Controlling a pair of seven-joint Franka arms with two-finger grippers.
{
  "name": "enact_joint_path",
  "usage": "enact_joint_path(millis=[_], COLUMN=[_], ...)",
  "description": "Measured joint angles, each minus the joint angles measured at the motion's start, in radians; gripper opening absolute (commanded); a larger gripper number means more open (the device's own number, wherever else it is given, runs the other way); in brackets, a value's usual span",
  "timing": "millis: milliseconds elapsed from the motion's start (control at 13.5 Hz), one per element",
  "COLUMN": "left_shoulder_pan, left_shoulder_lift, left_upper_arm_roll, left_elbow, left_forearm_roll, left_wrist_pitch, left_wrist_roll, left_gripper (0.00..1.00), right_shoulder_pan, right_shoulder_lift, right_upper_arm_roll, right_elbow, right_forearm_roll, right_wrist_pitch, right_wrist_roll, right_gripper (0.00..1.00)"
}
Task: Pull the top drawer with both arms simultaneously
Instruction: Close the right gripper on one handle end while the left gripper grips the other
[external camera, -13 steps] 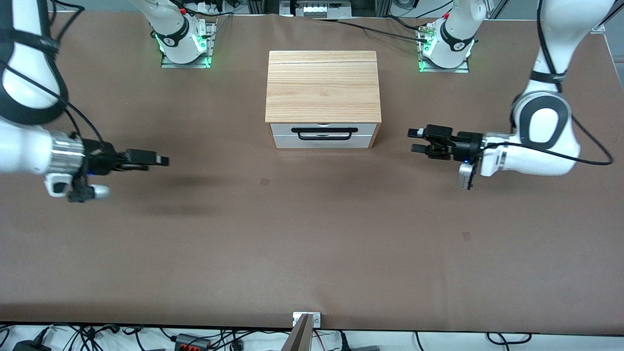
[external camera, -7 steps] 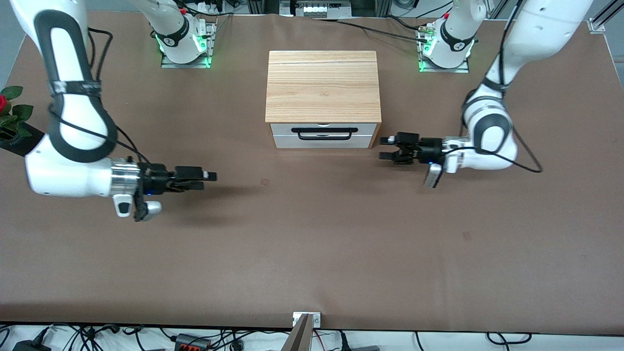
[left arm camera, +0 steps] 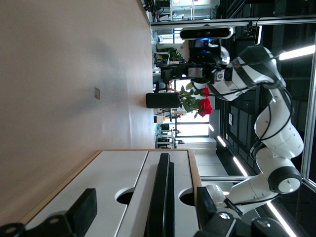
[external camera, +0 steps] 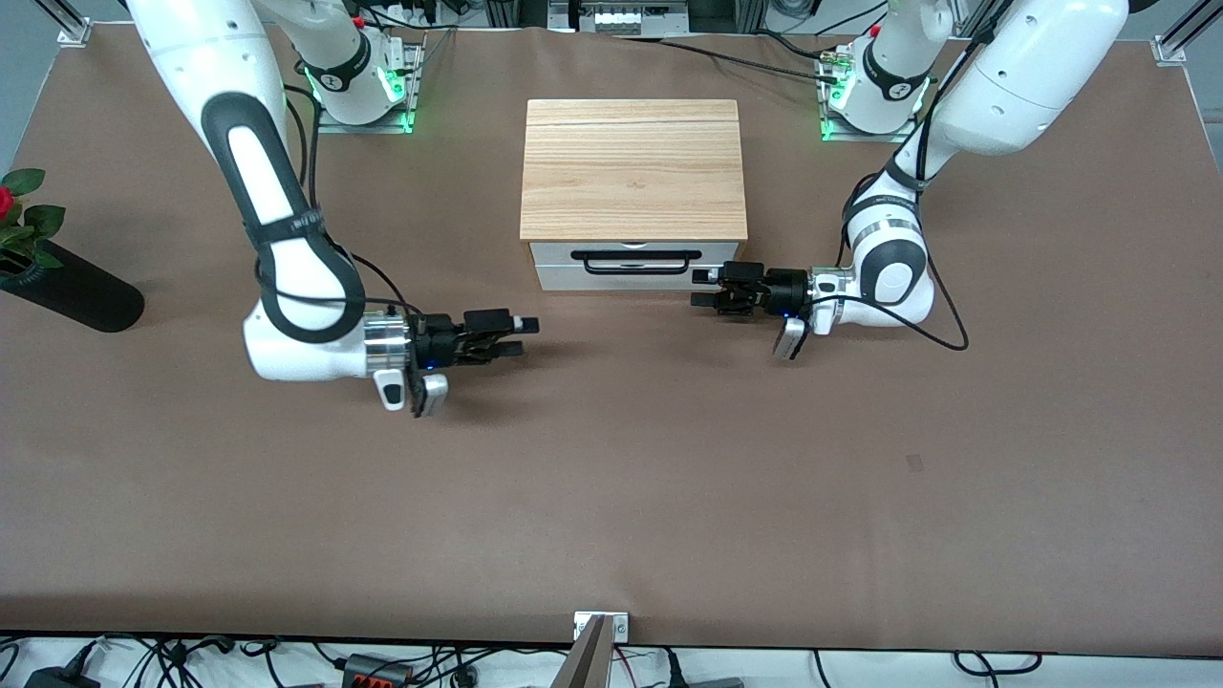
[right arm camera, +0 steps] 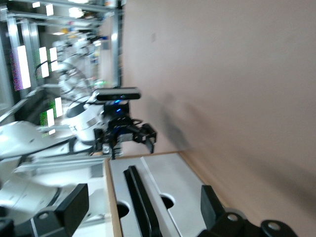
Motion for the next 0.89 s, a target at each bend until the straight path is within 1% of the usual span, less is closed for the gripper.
enact_joint_path(millis=[74,223,297,446,594,669,743,817,891], left_shoulder_pan=[-0.004,-0.012,-0.014,-0.013,-0.013,-0.013,-0.013,-0.012,-0.011], left_shoulder_lift=[0.0,0.0,0.0,0.001,0.004,0.008,0.01,0.012,0.012], left_upper_arm_roll=[-0.011,-0.024,-0.025,-0.025,-0.025,-0.025,-0.025,-0.025,-0.025], left_elbow=[-0.003,-0.012,-0.017,-0.027,-0.031,-0.031,-0.031,-0.031,-0.031], left_forearm_roll=[0.0,0.0,0.0,0.0,0.0,0.0,0.0,0.0,-0.001], left_wrist_pitch=[0.0,0.0,0.0,0.0,0.0,0.0,0.0,-0.003,-0.009], left_wrist_roll=[0.0,0.0,0.0,0.0,0.0,0.0,0.0,0.0,0.0], left_gripper=[0.73,0.66,0.64,0.56,0.47,0.42,0.42,0.4,0.4], right_shoulder_pan=[-0.001,0.005,0.016,0.045,0.061,0.064,0.067,0.069,0.07], right_shoulder_lift=[0.021,0.045,0.049,0.06,0.081,0.091,0.104,0.117,0.127], right_upper_arm_roll=[0.004,0.031,0.04,0.047,0.049,0.049,0.049,0.049,0.049], right_elbow=[0.0,0.001,0.001,0.001,0.0,0.0,-0.003,-0.008,-0.016], right_forearm_roll=[0.039,0.102,0.122,0.133,0.139,0.14,0.14,0.14,0.14], right_wrist_pitch=[-0.022,-0.036,-0.037,-0.04,-0.051,-0.062,-0.076,-0.089,-0.102], right_wrist_roll=[-0.036,-0.09,-0.098,-0.099,-0.101,-0.102,-0.106,-0.116,-0.125], right_gripper=[1.0,1.0,1.0,1.0,0.88,0.87,0.82,0.72,0.71])
